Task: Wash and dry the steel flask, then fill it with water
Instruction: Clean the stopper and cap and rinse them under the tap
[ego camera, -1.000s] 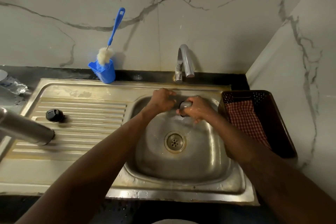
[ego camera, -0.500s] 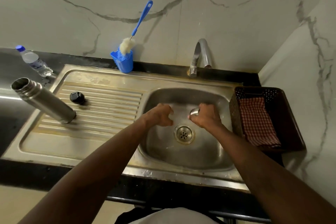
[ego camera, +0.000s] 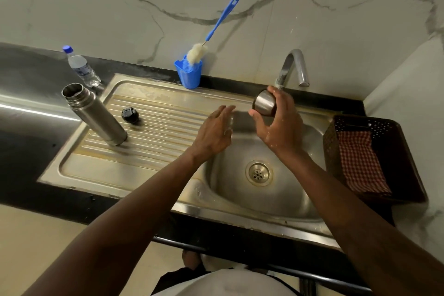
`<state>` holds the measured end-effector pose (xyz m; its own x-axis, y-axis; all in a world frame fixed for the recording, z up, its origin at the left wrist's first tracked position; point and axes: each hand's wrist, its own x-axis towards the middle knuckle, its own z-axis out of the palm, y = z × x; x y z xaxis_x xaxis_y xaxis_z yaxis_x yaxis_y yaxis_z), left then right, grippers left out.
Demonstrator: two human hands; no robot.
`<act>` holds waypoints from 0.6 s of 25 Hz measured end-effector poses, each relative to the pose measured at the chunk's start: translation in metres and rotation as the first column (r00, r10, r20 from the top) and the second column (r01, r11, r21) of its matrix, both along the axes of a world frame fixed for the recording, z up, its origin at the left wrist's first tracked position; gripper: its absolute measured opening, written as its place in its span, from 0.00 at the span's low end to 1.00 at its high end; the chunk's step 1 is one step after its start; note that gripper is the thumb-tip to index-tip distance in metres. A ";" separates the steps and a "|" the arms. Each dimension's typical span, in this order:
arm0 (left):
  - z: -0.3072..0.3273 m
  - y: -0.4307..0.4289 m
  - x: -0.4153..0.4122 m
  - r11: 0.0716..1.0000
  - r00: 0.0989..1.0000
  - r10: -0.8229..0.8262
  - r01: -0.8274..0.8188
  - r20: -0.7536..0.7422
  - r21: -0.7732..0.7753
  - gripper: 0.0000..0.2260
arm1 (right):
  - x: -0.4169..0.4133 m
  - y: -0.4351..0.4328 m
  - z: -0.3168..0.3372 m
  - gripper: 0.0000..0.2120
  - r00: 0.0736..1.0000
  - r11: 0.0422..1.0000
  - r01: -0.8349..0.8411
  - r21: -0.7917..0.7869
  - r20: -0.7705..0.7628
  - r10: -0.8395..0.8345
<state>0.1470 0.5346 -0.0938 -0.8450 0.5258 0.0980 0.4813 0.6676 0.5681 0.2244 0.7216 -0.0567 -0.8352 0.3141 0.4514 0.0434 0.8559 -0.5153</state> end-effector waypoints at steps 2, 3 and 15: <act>-0.002 -0.012 -0.002 0.996 0.998 -0.052 0.053 0.024 -0.068 0.27 | 0.004 -0.001 -0.019 0.26 0.906 0.989 0.056 0.135 0.409 -0.107; -0.004 -0.018 -0.003 0.983 0.993 -0.104 0.112 0.062 -0.149 0.23 | 0.009 -0.001 -0.029 0.23 0.736 0.978 0.082 0.193 0.650 -0.190; -0.006 -0.081 -0.008 0.987 0.992 -0.009 0.029 0.124 -0.161 0.24 | 0.001 -0.042 -0.019 0.32 0.990 0.998 -0.056 -0.019 0.130 0.058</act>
